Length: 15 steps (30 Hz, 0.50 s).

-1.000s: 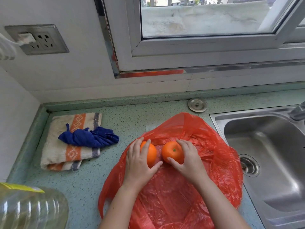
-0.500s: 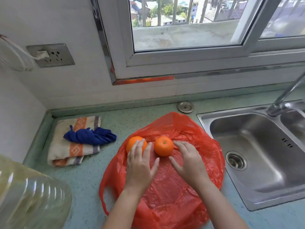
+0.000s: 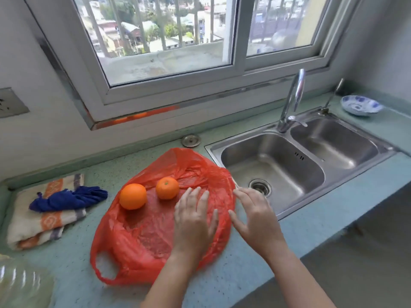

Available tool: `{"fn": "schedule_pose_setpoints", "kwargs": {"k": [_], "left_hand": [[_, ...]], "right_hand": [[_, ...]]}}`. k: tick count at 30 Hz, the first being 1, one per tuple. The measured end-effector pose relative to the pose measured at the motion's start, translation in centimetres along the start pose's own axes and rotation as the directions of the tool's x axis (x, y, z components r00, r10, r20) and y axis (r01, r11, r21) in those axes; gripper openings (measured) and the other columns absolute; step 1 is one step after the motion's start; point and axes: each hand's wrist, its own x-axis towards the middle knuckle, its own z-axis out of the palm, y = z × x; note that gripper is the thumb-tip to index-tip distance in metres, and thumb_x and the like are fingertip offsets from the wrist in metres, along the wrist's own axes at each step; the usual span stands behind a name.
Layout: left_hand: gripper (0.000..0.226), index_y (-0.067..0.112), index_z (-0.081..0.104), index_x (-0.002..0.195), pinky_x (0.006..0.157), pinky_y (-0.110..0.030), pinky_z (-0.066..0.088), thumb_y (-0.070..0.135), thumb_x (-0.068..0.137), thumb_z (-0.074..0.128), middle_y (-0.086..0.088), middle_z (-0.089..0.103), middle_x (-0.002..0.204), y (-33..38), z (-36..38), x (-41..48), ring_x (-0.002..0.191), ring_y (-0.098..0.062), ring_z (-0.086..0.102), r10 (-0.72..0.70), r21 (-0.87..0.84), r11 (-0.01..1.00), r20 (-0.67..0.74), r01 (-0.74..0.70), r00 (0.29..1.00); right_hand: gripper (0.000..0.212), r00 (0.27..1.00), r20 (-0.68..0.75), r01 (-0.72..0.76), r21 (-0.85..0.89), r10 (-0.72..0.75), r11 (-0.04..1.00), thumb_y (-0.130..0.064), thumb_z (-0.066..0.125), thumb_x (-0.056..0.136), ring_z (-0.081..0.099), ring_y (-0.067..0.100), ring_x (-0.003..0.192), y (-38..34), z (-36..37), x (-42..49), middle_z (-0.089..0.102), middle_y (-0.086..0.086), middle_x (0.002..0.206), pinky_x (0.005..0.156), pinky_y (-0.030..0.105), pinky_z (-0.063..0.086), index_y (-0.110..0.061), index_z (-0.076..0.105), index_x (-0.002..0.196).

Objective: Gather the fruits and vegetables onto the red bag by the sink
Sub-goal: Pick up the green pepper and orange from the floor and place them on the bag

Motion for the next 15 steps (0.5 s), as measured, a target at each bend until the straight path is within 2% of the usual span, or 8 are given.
{"fn": "schedule_pose_setpoints", "kwargs": {"k": [4, 8, 12, 15], "left_hand": [[0.041, 0.007, 0.061, 0.110, 0.094, -0.046, 0.040, 0.033, 0.081, 0.047, -0.015, 0.061, 0.116, 6.0, 0.8, -0.9, 0.117, -0.029, 0.042, 0.162, -0.089, 0.983, 0.014, -0.160, 0.987], [0.037, 0.009, 0.056, 0.111, 0.095, -0.040, 0.033, 0.030, 0.082, 0.049, -0.014, 0.062, 0.113, 11.9, 1.1, -2.4, 0.114, -0.031, 0.047, 0.336, -0.175, 0.927, -0.010, -0.333, 0.942], [0.035, 0.013, 0.053, 0.111, 0.092, -0.045, 0.041, 0.033, 0.082, 0.048, -0.012, 0.063, 0.113, 17.3, 1.6, -4.2, 0.112, -0.031, 0.049, 0.453, -0.240, 0.863, -0.020, -0.444, 0.891], [0.034, 0.012, 0.057, 0.107, 0.091, -0.041, 0.035, 0.033, 0.081, 0.050, -0.013, 0.064, 0.111, 21.2, 2.1, -5.9, 0.112, -0.029, 0.045, 0.531, -0.272, 0.812, -0.024, -0.516, 0.847]], "right_hand": [[0.049, 0.992, -0.087, -0.096, -0.086, 0.089, 0.992, -0.041, 0.046, 0.077, 0.056, 0.027, 0.102, 2.9, -5.4, -4.4, 0.063, 0.009, 0.110, 0.088, 0.042, 0.046, -0.011, 0.057, 0.114], [0.049, 0.967, -0.172, -0.215, -0.171, 0.186, 0.962, -0.042, 0.044, 0.078, 0.057, 0.030, 0.103, 5.4, -10.0, -8.8, 0.063, 0.011, 0.111, 0.089, 0.046, 0.046, -0.010, 0.058, 0.113], [0.049, 0.915, -0.289, -0.344, -0.198, 0.281, 0.918, -0.043, 0.044, 0.077, 0.056, 0.031, 0.105, 7.2, -13.9, -13.3, 0.064, 0.010, 0.111, 0.090, 0.051, 0.046, -0.011, 0.060, 0.110], [0.048, 0.870, -0.362, -0.423, -0.199, 0.335, 0.884, -0.042, 0.044, 0.078, 0.056, 0.033, 0.106, 8.3, -16.4, -17.1, 0.064, 0.011, 0.111, 0.089, 0.053, 0.046, -0.010, 0.060, 0.110]]}}
